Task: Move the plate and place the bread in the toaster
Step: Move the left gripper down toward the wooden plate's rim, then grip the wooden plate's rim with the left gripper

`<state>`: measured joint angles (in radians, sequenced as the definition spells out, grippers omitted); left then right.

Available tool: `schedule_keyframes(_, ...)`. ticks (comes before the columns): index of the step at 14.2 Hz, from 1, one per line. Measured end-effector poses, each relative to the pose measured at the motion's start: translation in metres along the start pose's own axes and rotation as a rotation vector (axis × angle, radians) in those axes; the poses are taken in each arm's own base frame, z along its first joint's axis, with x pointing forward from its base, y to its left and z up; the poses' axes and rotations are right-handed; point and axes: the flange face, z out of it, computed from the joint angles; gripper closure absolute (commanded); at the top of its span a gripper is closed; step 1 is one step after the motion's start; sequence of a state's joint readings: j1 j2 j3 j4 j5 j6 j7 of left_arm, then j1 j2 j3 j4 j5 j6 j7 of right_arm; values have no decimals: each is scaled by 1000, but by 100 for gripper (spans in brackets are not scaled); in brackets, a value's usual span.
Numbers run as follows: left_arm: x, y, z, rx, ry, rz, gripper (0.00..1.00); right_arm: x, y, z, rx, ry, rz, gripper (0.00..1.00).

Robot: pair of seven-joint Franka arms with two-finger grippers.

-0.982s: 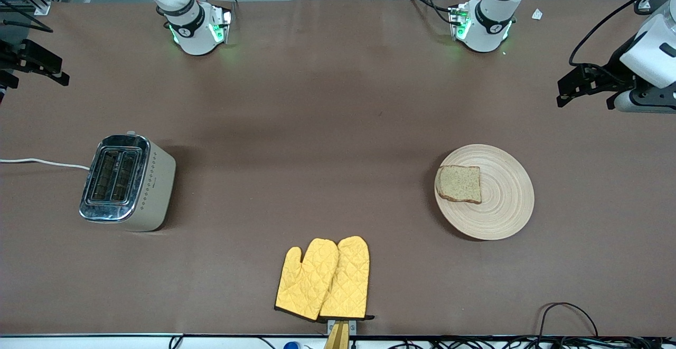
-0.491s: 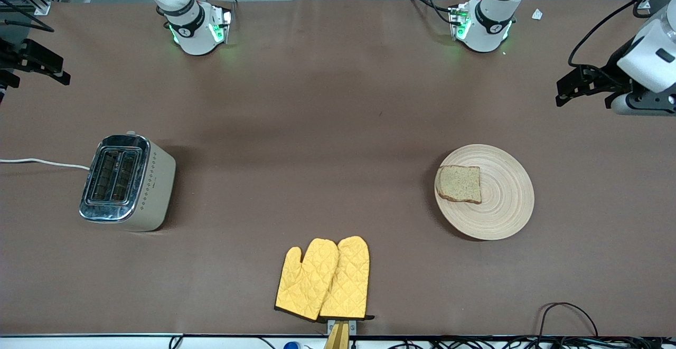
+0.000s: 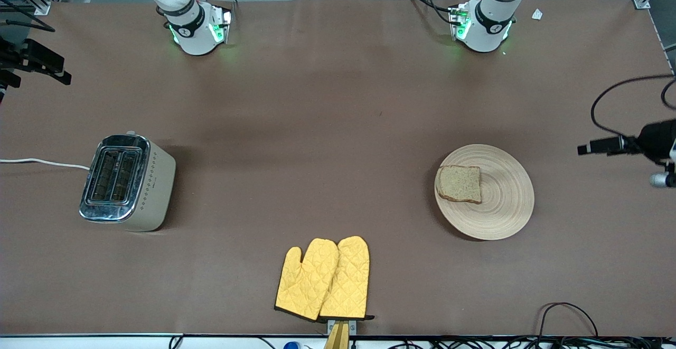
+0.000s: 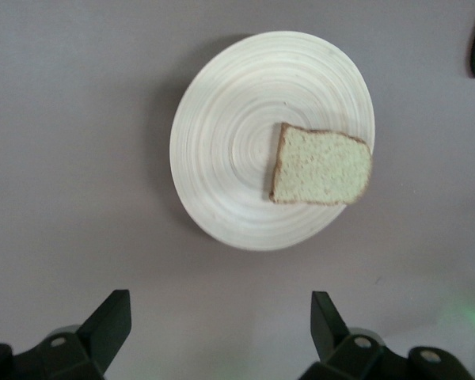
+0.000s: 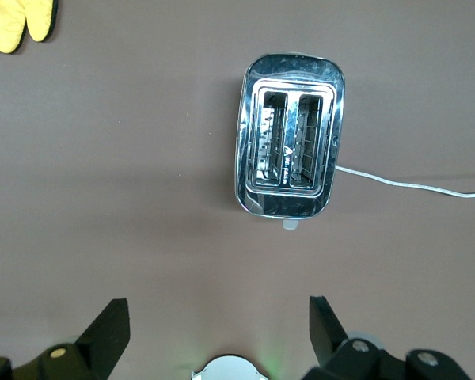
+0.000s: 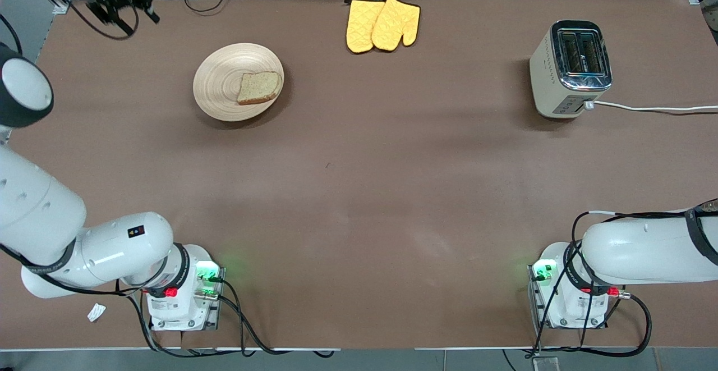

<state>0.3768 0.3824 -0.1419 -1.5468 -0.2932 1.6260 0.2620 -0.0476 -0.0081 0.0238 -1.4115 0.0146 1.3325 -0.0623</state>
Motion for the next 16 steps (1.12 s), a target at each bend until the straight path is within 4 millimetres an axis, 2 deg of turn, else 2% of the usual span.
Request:
schedule_keyframes(2,26,-58,63,-129,-16,17,0,0,1,0,0,0,1,0)
schedule_keyframes(3,36,-78,94,-178,-18,19,0,0,1,0,0,-1,3,0)
schedule_keyframes(5,52,-97,143,-239,-11,44,0,0,3,0,0,-1,5,0)
schedule_keyframes(6,59,-99,160,-258,-3,62,0,0,3,0,1,-2,5,0)
schedule_keyframes(8,66,-95,178,-303,5,74,0,0,3,0,1,-2,6,0)
schedule_keyframes(11,71,-90,190,-353,15,97,0,0,3,0,1,-2,6,0)
schedule_keyframes(16,72,-100,220,-380,0,132,1,0,3,0,1,-2,6,0)
